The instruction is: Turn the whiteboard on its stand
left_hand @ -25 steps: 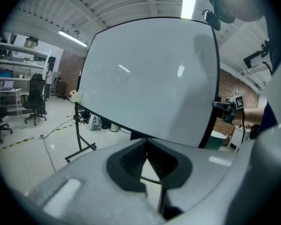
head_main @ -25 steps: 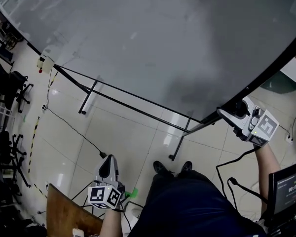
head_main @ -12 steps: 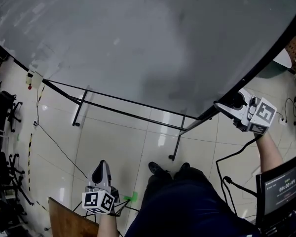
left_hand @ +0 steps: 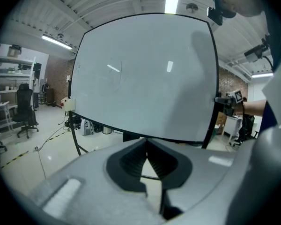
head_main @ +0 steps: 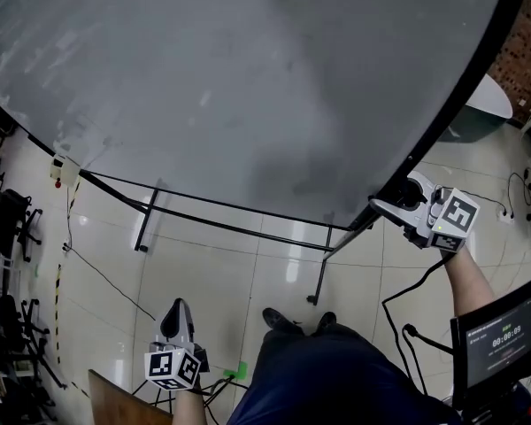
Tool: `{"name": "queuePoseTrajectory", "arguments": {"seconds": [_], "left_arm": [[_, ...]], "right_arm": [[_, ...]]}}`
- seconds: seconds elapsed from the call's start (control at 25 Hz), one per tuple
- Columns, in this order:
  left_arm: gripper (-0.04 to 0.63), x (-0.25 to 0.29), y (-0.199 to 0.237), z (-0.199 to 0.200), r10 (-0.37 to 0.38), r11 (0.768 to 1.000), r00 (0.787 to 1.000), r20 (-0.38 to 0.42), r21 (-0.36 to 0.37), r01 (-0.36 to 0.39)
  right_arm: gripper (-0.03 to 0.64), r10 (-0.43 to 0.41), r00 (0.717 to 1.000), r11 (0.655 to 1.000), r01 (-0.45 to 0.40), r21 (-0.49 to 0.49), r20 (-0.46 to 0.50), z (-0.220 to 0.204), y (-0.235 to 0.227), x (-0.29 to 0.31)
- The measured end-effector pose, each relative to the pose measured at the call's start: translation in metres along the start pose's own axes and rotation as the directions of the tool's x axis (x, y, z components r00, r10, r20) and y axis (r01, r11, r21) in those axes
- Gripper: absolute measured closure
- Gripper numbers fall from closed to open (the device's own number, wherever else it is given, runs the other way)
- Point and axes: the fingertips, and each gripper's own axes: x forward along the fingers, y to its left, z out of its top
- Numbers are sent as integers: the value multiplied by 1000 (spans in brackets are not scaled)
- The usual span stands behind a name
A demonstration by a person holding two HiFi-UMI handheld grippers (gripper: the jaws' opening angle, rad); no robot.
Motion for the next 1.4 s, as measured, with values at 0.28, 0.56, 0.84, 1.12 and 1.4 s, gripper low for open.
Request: {"name": "queuePoseTrajectory", "arguments": {"seconds": [0.28, 0.56, 0.84, 1.12, 1.4], "left_arm": [[589, 31, -68, 30, -64, 994, 997, 45, 94, 60], [591, 96, -232, 148, -272, 951, 938, 214, 207, 229], [591, 98, -253, 155, -384, 910, 899, 209, 251, 331], [591, 95, -256, 137, -393, 912, 904, 167, 197, 360], [590, 105, -244, 127, -402, 904, 907, 125, 214, 371]], "right_arm": [[443, -26, 1000, 1000, 26, 15, 10, -18, -25, -66], [443, -25, 1000, 999, 24, 35, 6, -46, -64, -126], [445, -32, 999, 999, 32, 30, 0, -44, -50, -107], [443, -30, 999, 999, 30, 31, -17, -44, -52, -118], [443, -55, 998, 997, 56, 55, -23, -42, -56, -129]]}}
